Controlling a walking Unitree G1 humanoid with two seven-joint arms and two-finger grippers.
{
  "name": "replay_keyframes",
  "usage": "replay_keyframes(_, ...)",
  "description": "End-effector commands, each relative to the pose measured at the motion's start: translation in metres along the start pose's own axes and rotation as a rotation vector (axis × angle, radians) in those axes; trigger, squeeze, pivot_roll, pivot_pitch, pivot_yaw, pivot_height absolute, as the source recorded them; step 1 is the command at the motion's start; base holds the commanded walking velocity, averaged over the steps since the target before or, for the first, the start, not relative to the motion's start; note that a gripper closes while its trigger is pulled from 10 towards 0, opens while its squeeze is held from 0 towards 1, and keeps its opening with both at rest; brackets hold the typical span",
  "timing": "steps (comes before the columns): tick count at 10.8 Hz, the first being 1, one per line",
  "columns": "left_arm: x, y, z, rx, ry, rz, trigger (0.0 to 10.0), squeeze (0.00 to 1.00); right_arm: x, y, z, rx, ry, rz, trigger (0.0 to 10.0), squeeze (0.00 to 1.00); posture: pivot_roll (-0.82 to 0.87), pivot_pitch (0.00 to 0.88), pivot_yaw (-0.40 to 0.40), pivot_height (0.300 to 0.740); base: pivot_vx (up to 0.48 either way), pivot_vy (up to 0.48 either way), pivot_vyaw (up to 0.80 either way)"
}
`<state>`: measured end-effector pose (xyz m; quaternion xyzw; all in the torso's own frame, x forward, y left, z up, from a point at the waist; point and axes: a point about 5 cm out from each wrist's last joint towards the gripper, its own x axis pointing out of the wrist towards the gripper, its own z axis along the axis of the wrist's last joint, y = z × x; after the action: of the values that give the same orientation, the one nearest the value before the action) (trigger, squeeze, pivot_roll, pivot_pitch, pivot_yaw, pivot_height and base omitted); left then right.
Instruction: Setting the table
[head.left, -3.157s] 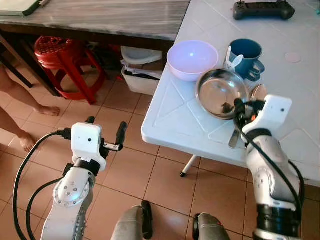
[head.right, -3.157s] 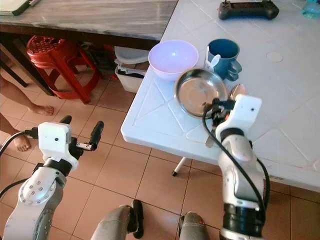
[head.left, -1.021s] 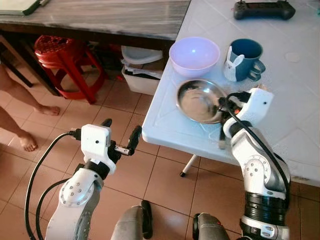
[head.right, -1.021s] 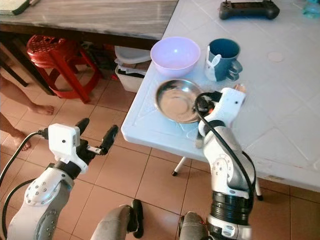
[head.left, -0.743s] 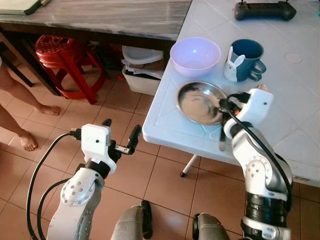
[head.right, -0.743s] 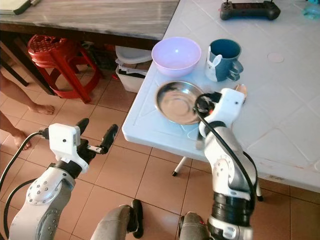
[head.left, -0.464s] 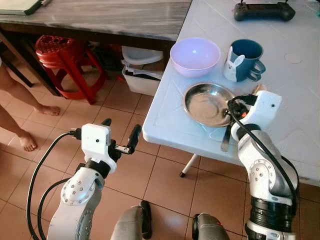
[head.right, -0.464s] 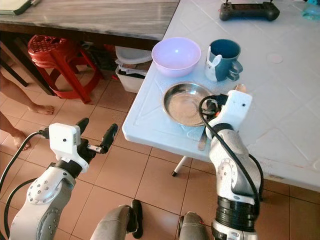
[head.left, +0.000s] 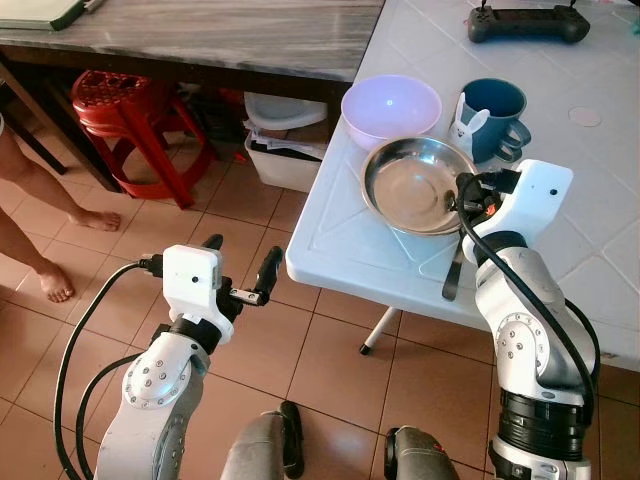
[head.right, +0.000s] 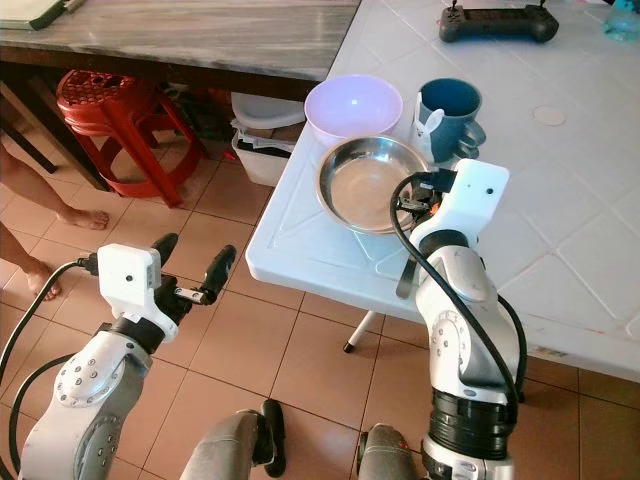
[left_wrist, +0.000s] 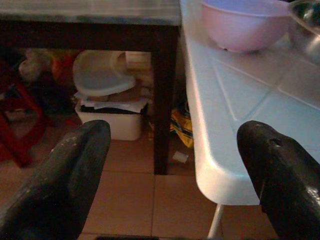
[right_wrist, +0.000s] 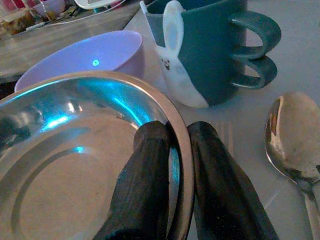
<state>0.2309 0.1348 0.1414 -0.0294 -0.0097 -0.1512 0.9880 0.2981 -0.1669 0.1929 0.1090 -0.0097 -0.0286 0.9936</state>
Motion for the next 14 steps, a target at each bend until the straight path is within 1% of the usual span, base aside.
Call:
replay_keyframes(1,-0.003,0.010,-0.006,0.022,0.030,0.053,10.0,0.00,-0.004,0.003,0.002,-0.008,-0.026,0.023,0.0,0.00,0.00,0.189,0.087,0.740,0.000,0.000,0.00)
replay_keyframes(2,-0.004,0.016,-0.009,0.022,0.038,0.087,10.0,0.00,-0.008,0.002,-0.003,-0.019,-0.024,0.028,0.0,0.00,0.00,0.184,0.088,0.740,0.000,0.480,0.00)
replay_keyframes(3,-0.004,0.018,-0.010,0.022,0.044,0.102,10.0,0.00,-0.009,0.003,-0.004,-0.032,-0.029,0.037,0.0,0.00,0.00,0.181,0.088,0.740,0.000,0.480,0.00)
replay_keyframes(4,-0.001,0.023,-0.011,0.058,0.043,0.147,10.0,0.00,-0.010,0.004,-0.006,-0.049,-0.035,0.050,0.0,0.00,0.00,0.174,0.088,0.740,0.000,0.480,0.00)
replay_keyframes(6,0.003,0.021,-0.014,0.045,0.046,0.173,10.0,0.00,-0.008,0.004,-0.007,-0.055,-0.043,0.053,0.0,0.00,-0.01,0.163,0.084,0.740,0.000,0.480,0.00)
replay_keyframes(9,0.005,0.022,-0.012,0.075,0.027,0.180,10.0,0.00,-0.008,0.004,-0.009,-0.069,-0.050,0.058,0.0,0.00,-0.01,0.164,0.088,0.740,0.000,0.467,0.00)
replay_keyframes(10,0.006,0.021,-0.010,0.079,0.015,0.161,10.0,0.00,-0.009,0.004,-0.011,-0.071,-0.051,0.055,0.0,0.00,0.00,0.165,0.092,0.740,0.304,0.371,0.00)
replay_keyframes(14,0.010,0.016,-0.008,0.085,-0.002,0.135,10.0,0.00,-0.008,0.003,-0.011,-0.083,-0.065,0.057,0.0,0.00,-0.01,0.156,0.089,0.740,0.448,0.000,0.00)
